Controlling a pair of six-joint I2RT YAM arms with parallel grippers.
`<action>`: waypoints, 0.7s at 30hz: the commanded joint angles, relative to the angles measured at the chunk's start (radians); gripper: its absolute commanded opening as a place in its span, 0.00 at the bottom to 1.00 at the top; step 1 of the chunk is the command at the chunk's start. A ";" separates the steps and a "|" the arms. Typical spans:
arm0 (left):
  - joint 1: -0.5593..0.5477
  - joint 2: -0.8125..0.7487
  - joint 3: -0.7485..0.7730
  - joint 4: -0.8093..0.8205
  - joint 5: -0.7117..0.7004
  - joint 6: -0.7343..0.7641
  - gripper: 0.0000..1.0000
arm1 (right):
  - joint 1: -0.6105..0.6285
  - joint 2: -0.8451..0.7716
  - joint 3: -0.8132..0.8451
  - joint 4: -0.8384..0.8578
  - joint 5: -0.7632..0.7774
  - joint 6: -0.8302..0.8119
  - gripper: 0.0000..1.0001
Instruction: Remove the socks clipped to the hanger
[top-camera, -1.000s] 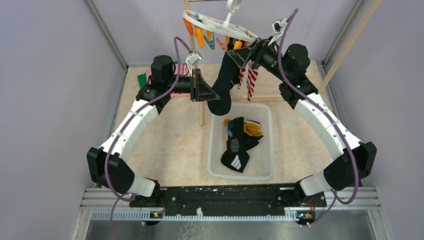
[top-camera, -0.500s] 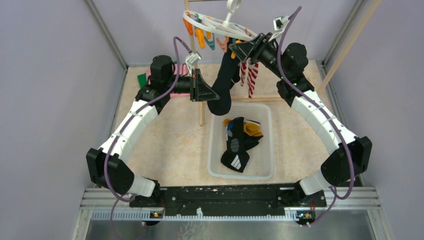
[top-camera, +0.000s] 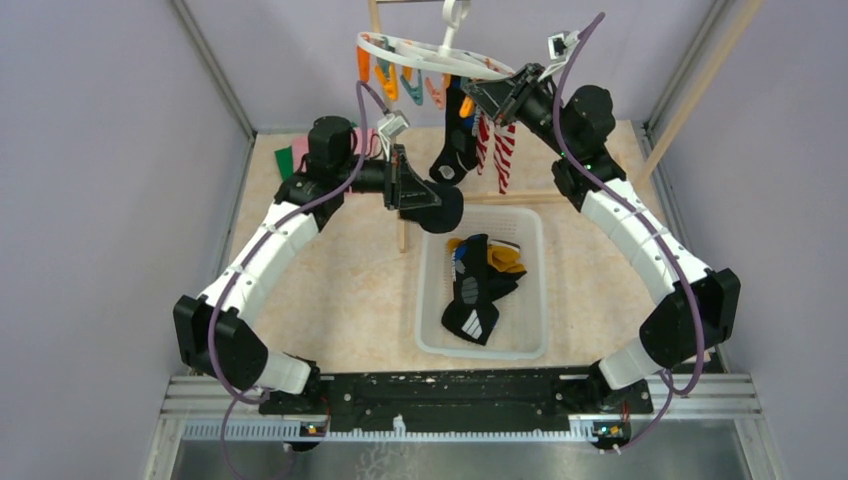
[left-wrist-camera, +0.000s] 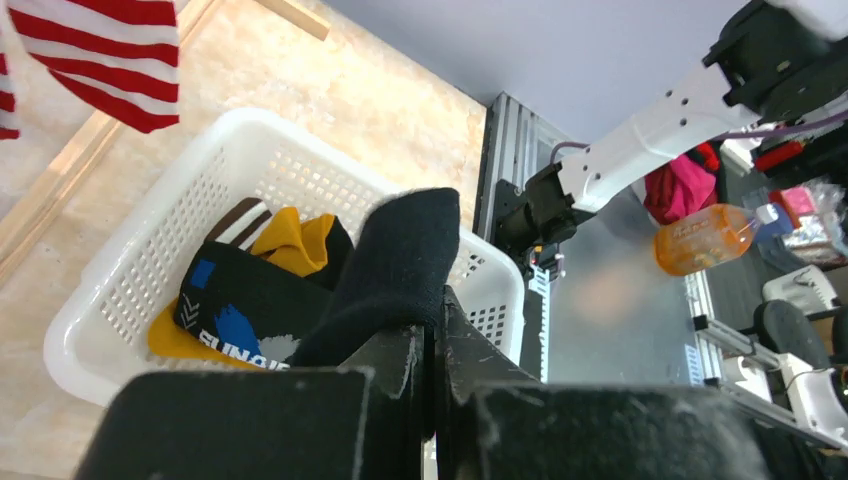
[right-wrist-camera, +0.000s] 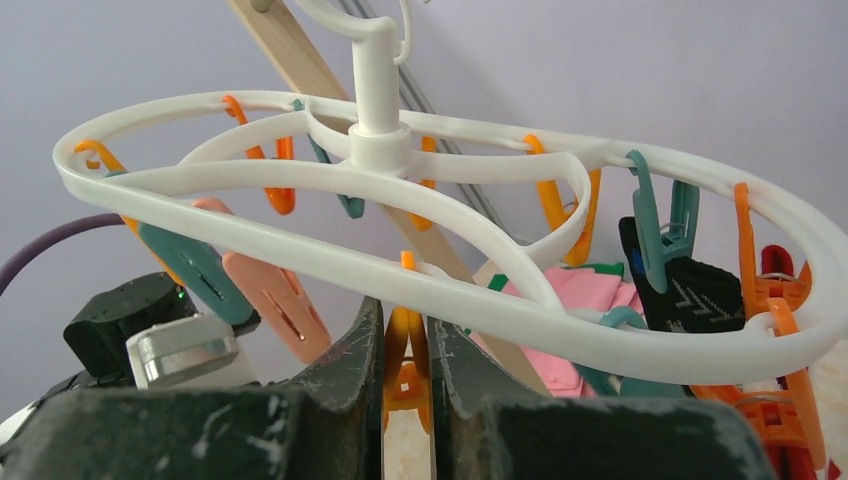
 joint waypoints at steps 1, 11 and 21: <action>-0.052 -0.002 -0.015 -0.043 -0.032 0.099 0.00 | -0.007 -0.006 0.053 0.027 -0.029 -0.022 0.00; -0.297 0.072 -0.083 -0.346 -0.310 0.614 0.00 | -0.008 -0.021 0.038 -0.041 -0.032 -0.040 0.12; -0.355 0.116 -0.086 -0.409 -0.448 0.738 0.45 | -0.007 -0.148 -0.132 -0.140 0.027 -0.144 0.99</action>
